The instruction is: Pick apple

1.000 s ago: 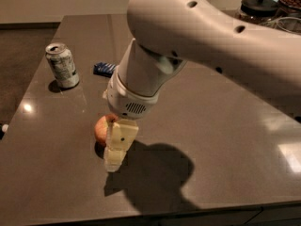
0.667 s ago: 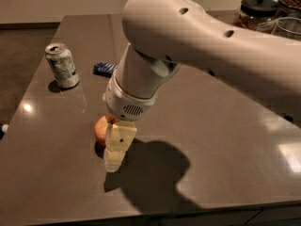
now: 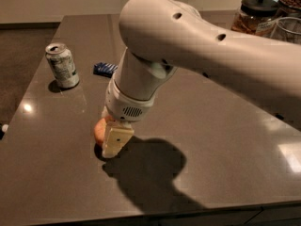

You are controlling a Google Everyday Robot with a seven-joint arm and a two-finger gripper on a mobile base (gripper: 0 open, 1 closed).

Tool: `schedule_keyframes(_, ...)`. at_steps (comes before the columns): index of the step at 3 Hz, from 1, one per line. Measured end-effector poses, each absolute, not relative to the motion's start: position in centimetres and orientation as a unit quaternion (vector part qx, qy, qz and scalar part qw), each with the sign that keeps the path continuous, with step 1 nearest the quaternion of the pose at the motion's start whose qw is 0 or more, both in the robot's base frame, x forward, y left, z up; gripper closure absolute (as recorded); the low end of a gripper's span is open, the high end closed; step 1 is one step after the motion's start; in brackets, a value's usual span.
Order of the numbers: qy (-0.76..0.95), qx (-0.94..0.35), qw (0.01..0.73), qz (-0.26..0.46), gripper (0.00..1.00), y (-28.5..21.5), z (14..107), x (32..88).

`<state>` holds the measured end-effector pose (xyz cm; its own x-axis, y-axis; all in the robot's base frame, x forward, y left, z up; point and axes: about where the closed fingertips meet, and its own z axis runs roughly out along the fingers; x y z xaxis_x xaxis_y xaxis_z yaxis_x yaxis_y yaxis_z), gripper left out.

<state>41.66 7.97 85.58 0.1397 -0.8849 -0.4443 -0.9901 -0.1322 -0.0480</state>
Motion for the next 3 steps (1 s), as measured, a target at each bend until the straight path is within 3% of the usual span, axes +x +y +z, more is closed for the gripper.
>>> schedule_keyframes(1, 0.636, -0.736, 0.169, 0.162, 0.62, 7.8, 86.4, 41.9)
schedule_keyframes(2, 0.636, -0.731, 0.185, 0.165, 0.93, 6.5, 89.6, 43.3)
schedule_keyframes(3, 0.643, -0.72, 0.192, 0.177, 1.0, 3.8, 92.3, 45.1)
